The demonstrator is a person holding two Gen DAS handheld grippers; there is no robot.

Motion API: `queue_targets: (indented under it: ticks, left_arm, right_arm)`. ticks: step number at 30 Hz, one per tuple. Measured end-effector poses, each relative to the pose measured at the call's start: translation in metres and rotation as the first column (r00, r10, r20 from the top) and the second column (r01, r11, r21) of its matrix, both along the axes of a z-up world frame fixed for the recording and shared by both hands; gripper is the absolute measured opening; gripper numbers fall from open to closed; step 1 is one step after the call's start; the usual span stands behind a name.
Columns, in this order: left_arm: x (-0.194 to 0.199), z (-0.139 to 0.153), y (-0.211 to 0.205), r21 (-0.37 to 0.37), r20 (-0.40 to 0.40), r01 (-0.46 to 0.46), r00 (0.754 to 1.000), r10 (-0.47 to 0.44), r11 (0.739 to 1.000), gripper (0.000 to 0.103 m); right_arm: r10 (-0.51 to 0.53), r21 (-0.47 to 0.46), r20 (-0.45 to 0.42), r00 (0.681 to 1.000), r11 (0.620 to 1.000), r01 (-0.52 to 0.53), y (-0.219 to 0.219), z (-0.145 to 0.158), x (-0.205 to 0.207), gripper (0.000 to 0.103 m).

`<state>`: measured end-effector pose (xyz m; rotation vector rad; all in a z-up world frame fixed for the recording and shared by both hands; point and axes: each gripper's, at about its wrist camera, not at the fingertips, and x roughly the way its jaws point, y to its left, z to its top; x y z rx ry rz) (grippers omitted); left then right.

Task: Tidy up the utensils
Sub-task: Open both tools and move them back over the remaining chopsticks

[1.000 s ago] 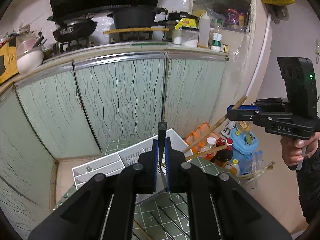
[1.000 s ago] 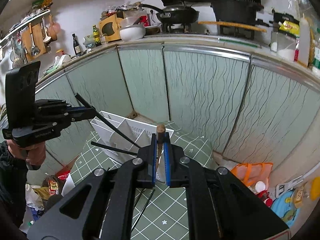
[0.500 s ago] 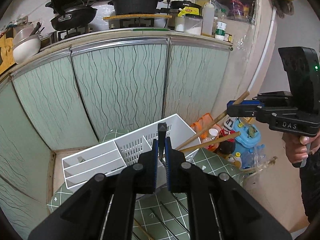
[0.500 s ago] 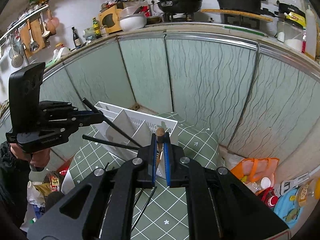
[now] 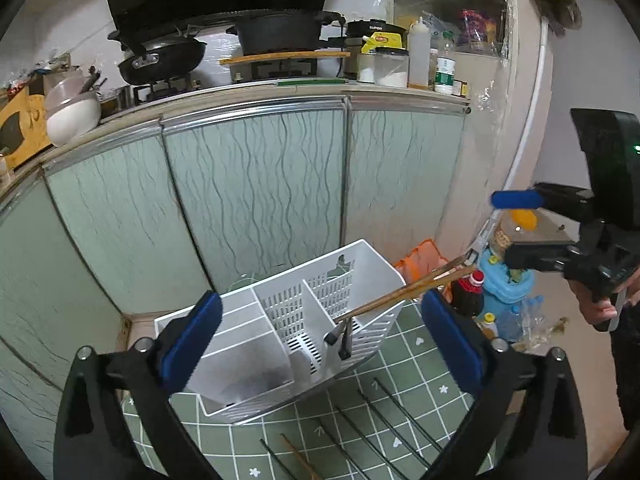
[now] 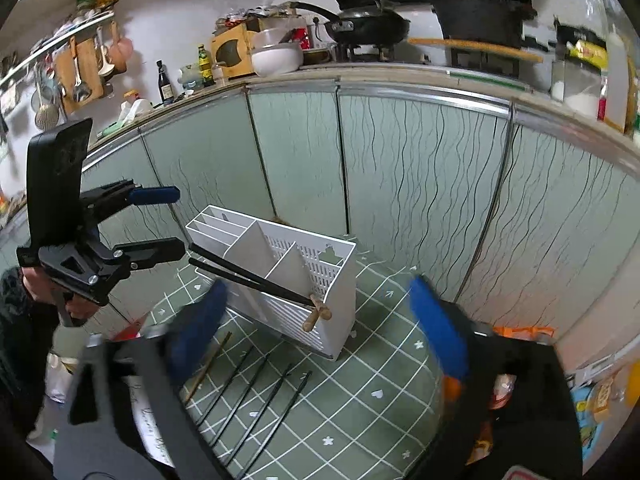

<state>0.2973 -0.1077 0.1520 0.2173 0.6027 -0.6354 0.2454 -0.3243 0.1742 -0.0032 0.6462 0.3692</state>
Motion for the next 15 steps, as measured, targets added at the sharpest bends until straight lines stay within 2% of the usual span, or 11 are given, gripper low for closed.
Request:
queue_targets:
  ticks: [8, 15]
  left_arm:
    - [-0.012, 0.003, 0.005, 0.001, 0.015, -0.016, 1.0, 0.016, 1.0, 0.099]
    - [-0.026, 0.008, 0.014, -0.029, 0.039, -0.037, 0.999, 0.039, 0.999, 0.099]
  right_arm:
    - [0.003, -0.036, 0.007, 1.0, 0.999, -0.003, 0.008, -0.001, -0.012, 0.095]
    - [-0.016, -0.052, 0.042, 0.999, 0.998, 0.019, 0.011, -0.002, -0.026, 0.095]
